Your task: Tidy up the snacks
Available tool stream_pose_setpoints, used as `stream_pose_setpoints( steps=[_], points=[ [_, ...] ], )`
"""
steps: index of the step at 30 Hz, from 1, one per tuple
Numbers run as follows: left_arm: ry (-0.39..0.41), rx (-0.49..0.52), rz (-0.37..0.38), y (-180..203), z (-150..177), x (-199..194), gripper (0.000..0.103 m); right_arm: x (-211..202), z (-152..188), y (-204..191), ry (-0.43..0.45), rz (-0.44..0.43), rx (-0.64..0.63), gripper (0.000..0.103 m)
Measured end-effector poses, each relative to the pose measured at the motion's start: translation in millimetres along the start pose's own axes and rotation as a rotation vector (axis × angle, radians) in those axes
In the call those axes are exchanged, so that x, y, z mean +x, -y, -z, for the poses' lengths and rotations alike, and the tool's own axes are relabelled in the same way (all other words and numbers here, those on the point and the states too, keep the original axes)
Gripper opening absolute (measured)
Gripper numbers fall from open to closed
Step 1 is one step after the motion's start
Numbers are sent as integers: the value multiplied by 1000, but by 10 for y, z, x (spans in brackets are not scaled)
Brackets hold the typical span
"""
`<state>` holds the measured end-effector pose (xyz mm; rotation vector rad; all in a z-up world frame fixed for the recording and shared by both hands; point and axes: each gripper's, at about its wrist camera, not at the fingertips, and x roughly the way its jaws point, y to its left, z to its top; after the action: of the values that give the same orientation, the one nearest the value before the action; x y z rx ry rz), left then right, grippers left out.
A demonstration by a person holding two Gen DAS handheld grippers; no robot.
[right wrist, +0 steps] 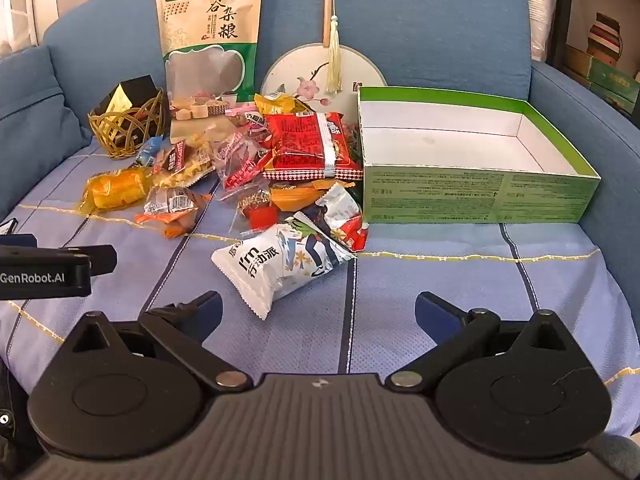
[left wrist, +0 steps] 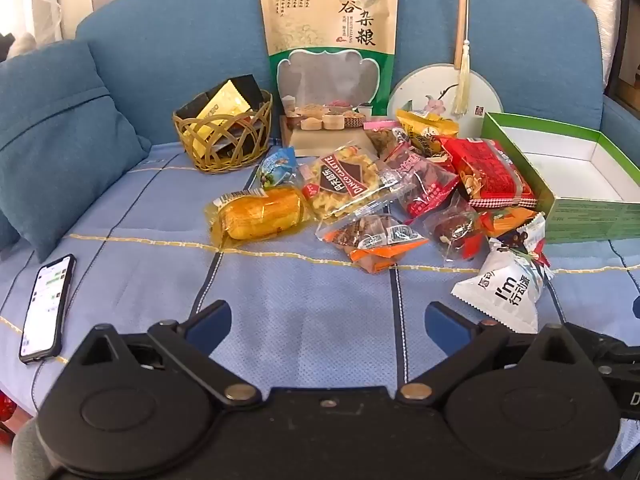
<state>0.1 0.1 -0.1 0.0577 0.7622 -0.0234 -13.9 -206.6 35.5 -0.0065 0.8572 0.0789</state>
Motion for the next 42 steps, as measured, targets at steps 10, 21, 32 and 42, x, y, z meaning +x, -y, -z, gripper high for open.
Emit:
stream_pose_setpoints(
  steps=[10,21,32,42],
  points=[
    [4,-4,-12,10,-14,-27,103,1,6,0,6,-2,-1,103],
    [3,-5,-7,13,-21,1,103,0,-15,-60,10,-7,-8,103],
    [0,-16,-6,-11,-23,3,103,6,-5,-71,11,-10,-6,103],
    [-5,-18,-5,4,-21,29,103,39,9,-76,4,-17,6,103]
  ],
)
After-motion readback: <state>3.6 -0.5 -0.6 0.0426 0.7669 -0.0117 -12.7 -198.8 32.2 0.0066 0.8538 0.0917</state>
